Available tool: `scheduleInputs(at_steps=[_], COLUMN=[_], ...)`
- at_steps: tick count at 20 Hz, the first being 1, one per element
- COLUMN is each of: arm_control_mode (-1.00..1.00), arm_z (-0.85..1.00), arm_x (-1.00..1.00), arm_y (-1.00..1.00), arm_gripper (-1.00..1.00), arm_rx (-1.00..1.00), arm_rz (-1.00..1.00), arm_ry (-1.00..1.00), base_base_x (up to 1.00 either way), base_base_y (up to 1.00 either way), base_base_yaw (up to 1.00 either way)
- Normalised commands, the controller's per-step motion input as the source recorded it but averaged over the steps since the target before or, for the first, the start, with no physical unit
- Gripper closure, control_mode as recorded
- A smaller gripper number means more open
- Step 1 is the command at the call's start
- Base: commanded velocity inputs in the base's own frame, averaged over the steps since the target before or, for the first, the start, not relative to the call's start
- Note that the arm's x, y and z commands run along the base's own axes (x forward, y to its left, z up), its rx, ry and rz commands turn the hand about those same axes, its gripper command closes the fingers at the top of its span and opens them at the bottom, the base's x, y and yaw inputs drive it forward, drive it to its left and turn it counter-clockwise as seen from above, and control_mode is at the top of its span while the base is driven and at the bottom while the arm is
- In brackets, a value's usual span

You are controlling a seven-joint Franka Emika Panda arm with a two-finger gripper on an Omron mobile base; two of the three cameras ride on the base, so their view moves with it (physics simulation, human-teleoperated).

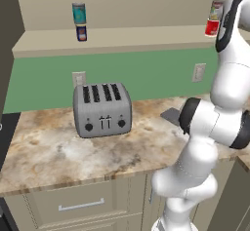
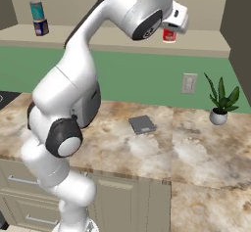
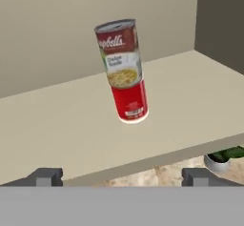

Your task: Stack two cans on top of the other two cans in the cabinet.

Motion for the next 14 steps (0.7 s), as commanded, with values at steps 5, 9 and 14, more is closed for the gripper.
scheduleInputs(at_steps=[5,9,14], arm_control_mode=[-1.0,-1.0,-1.0], arm_z=[-0.11,-0.09,-0.3], arm_x=[-0.63,-0.59,-0.62], arm_y=[0.21,0.22,0.23], arm_gripper=[-1.0,-1.0,-1.0], arm_rx=[-0.05,-0.06,-0.07], arm_rz=[-0.07,-0.05,0.0], arm_ry=[-0.01,0.08,0.02], base_base_x=[0.0,0.0,0.0], base_base_y=[0.0,0.0,0.0], base_base_yaw=[0.0,0.0,0.0])
